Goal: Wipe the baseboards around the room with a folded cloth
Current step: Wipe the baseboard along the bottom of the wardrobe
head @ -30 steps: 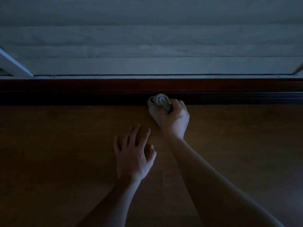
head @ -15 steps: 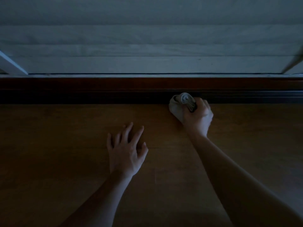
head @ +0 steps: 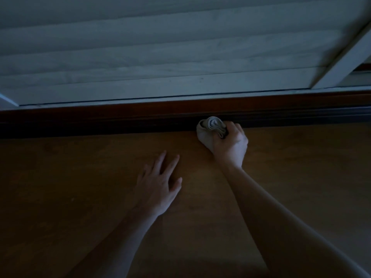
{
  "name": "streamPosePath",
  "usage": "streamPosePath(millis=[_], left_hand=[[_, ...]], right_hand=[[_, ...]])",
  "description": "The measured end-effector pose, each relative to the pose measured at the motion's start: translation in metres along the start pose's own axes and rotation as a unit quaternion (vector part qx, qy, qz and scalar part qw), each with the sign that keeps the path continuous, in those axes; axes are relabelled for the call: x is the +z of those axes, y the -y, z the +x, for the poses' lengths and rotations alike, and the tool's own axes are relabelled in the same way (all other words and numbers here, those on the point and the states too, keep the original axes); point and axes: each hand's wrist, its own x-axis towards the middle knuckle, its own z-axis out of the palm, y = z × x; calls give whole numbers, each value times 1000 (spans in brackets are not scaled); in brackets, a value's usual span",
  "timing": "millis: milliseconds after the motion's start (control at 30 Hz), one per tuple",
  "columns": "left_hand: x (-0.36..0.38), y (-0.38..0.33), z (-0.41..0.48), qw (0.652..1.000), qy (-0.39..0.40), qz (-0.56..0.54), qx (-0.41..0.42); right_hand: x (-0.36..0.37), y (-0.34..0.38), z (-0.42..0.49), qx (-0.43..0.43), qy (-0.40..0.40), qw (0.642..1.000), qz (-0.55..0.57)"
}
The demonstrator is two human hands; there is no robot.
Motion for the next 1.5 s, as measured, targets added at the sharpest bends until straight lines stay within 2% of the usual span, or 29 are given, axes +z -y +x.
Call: streamPosePath(millis=[167,333,467,700,967,1133,1267,1400,1500], left_hand=[[8,-9,5,1000,-12,-1,10],[10,-10,3,1000,-23,-3,8],[11,-9,3,1000,-26,-1,10],[14,-8,3,999,-35,4,10],[18,-7,4,999,-43,-1,11],[17,-7,3,999,-43,-1,11],[16,-8,5,999,-40,2,8],[12,-9,8,999,-42,-1,13],[11,-9,9,999,-42,6,13]], right_hand=[[0,-6,-1,14,-21,1000,-7],[-6,-9,3,-26,-14,1000,10],[-8,-15,1,18,-65,998,-4],[6,7,-3,-57,11,998,-11],[-28,-31,12,42,-81,995,-34],[-24,-28,12,16,-38,999,-31],[-22,-28,10,51,-78,995,-29],[-12,-18,7,-19,-17,999,-34],[-21,-27,13,-15,-19,999,-43]])
